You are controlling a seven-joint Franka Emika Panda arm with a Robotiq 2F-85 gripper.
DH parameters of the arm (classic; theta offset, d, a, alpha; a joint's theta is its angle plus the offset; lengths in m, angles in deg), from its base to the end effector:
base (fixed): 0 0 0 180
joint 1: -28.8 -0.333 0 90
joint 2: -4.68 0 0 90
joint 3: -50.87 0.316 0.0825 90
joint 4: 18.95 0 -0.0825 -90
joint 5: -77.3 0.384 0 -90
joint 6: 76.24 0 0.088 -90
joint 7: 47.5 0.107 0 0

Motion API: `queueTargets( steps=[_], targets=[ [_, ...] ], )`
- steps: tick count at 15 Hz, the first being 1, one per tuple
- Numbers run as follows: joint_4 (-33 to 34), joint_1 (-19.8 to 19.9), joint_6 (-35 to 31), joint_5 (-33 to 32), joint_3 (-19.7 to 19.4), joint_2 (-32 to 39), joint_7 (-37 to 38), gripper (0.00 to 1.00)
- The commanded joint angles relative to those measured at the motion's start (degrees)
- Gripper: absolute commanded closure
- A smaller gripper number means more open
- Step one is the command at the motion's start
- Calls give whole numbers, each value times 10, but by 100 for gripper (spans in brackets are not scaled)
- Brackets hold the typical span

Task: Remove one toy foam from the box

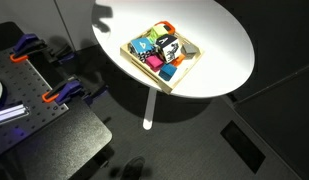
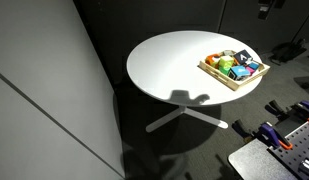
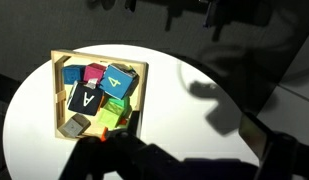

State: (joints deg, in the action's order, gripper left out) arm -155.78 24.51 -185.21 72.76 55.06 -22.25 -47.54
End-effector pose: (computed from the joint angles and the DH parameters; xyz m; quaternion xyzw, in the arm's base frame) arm 0.4022 0.0562 0.4904 0.9950 0.0833 -0.0051 0.0544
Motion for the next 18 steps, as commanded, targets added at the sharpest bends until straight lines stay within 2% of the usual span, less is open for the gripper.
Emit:
queueTargets(
  steps=[1, 6, 9, 11, 12, 18],
  targets=[
    [-27, 15, -69, -8, -17, 13, -9, 0],
    [-62, 54, -157, -57, -25, 44, 9, 0],
    [-75, 76, -187, -89, -30, 62, 19, 0],
    [-79, 86, -198, -103, -32, 72, 25, 0],
    [-74, 75, -181, -84, -33, 68, 9, 0],
    [-75, 81, -188, -89, -36, 76, 11, 0]
  ],
)
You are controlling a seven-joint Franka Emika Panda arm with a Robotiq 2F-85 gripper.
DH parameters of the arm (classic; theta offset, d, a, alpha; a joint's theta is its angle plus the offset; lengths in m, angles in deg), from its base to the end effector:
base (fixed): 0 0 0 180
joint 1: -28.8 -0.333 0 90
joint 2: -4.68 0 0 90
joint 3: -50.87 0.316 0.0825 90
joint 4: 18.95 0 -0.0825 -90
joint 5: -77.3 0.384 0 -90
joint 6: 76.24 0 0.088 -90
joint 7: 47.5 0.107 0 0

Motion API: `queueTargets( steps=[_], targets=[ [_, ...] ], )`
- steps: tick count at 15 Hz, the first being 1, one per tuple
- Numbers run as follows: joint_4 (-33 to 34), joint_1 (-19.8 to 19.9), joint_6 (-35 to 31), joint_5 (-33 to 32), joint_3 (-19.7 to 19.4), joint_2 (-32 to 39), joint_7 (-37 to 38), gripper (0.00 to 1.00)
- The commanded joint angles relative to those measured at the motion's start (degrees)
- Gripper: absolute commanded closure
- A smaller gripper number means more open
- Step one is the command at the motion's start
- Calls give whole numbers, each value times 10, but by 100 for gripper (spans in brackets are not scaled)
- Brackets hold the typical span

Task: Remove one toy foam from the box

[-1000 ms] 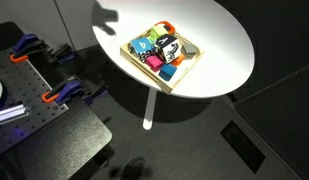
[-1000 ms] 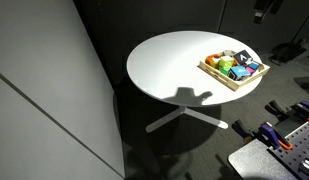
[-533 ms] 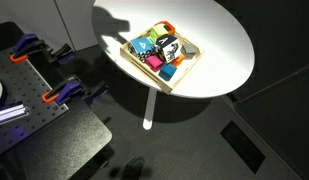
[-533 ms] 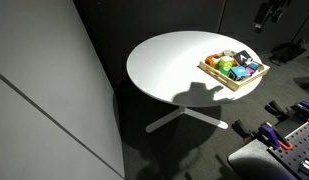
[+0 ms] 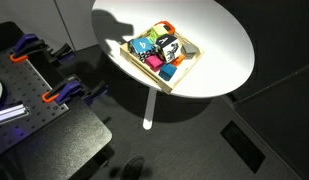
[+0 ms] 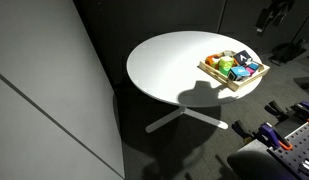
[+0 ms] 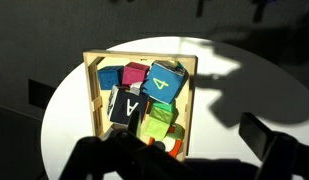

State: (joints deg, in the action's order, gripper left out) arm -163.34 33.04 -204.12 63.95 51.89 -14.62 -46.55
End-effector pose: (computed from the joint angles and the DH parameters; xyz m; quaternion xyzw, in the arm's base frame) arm 0.4276 -0.0311 0.4034 0.9945 0.0325 0.0220 0.0968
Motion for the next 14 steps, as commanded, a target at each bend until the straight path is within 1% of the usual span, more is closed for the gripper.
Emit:
queueTargets(
  steps=[1, 2, 8, 14],
  targets=[
    [1, -4, 2, -1, -4, 0, 1, 0],
    [1, -4, 2, -1, -4, 0, 1, 0],
    [21, 17, -26, -14, -23, 67, 14, 0],
    [38, 42, -120, -29, -45, 150, 65, 0]
  ],
)
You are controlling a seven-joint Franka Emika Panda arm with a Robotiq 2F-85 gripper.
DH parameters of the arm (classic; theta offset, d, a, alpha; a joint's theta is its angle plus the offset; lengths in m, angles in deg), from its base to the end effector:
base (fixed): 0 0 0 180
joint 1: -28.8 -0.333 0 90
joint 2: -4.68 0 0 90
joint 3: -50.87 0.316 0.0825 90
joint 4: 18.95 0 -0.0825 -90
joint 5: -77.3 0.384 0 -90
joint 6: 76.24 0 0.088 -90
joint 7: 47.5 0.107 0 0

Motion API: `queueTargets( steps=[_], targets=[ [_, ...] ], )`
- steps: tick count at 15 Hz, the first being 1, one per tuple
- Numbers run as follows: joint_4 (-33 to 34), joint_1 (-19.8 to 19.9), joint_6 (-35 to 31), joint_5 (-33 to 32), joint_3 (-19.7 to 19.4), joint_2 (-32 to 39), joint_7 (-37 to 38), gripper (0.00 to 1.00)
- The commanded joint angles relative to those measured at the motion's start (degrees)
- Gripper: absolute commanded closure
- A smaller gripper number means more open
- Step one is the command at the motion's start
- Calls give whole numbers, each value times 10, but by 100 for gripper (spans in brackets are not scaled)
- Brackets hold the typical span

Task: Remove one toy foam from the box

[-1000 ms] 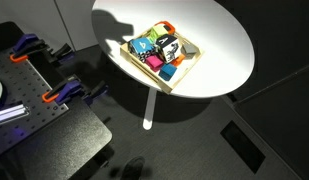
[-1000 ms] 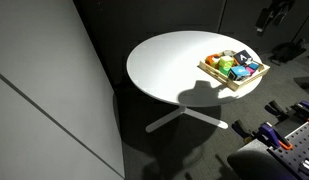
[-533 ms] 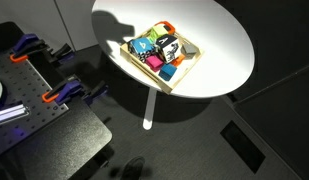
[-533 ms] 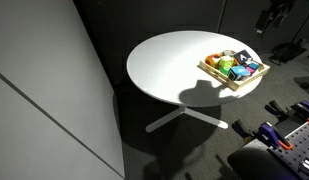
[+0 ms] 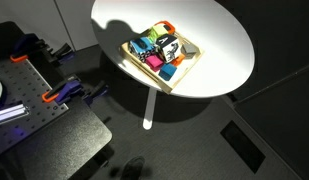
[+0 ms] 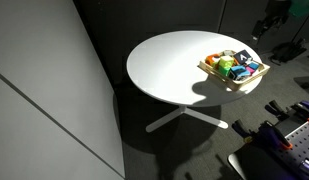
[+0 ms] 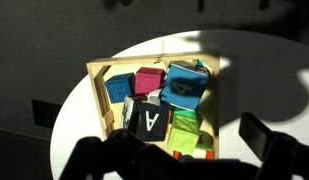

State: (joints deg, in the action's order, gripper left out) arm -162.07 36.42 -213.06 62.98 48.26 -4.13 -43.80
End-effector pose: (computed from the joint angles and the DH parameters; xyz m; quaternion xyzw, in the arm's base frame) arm 0.4507 -0.0834 0.3458 0.9957 -0.0318 0.0172 0.0849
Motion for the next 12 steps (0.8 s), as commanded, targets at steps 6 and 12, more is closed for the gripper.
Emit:
queueTargets(
  steps=[6, 12],
  targets=[
    [61, 12, -103, -51, -41, 138, 108, 0],
    [101, -2, -143, -93, -87, 218, 155, 0]
  ],
)
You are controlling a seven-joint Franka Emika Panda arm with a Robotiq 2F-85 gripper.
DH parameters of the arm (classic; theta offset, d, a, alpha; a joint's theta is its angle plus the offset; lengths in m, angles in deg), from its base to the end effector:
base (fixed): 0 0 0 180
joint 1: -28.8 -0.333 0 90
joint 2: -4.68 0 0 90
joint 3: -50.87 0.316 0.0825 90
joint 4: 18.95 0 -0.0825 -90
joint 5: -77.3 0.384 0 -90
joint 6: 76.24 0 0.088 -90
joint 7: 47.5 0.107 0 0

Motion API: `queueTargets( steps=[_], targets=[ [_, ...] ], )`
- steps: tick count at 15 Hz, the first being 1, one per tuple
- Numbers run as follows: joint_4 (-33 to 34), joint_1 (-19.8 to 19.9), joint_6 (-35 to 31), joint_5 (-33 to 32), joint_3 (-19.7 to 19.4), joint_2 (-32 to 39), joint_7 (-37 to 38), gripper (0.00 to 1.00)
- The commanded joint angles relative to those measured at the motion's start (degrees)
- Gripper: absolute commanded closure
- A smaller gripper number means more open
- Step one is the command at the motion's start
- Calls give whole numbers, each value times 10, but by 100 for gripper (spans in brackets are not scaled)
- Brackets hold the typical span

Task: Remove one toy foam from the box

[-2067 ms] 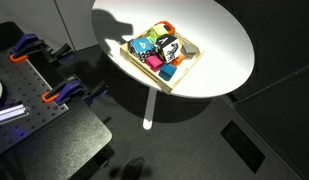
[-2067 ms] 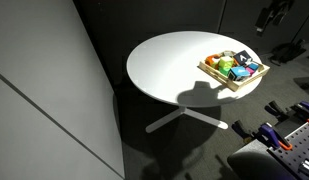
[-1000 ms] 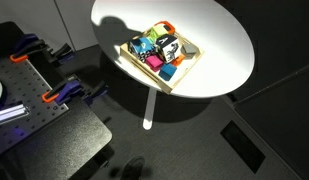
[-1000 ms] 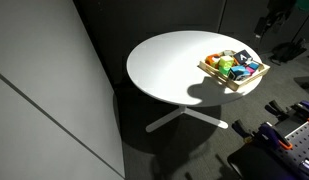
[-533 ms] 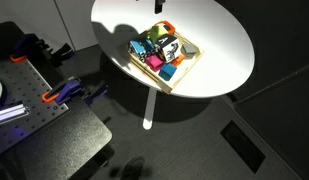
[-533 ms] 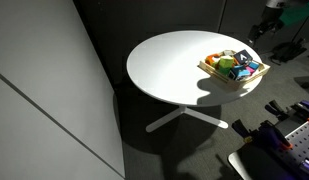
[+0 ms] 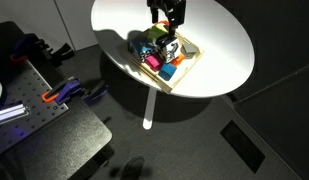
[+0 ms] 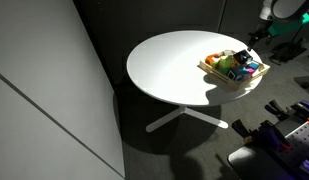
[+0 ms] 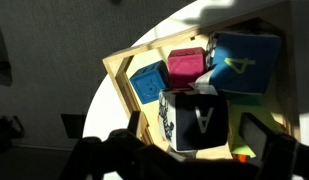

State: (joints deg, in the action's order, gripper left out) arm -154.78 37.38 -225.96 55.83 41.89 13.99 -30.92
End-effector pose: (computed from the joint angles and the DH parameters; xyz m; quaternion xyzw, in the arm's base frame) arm 0.4931 -0.1483 0.2639 0.9835 -0.1363 0.0374 0.1131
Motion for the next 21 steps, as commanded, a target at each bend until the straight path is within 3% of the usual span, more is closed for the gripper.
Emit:
queueTargets(
  steps=[1, 10, 15, 16, 17, 21],
  targets=[
    [32, -14, -24, -21, -29, 49, 24, 0],
    [35, -17, -144, 62, -32, 121, -41, 0],
    [34, 42, -159, 187, 43, 132, -159, 0],
    [37, 49, -151, 206, 51, 134, -175, 25],
    [39, 55, -145, 221, 58, 135, -190, 25],
    [42, 37, -121, 219, 30, 127, -182, 60]
  ],
)
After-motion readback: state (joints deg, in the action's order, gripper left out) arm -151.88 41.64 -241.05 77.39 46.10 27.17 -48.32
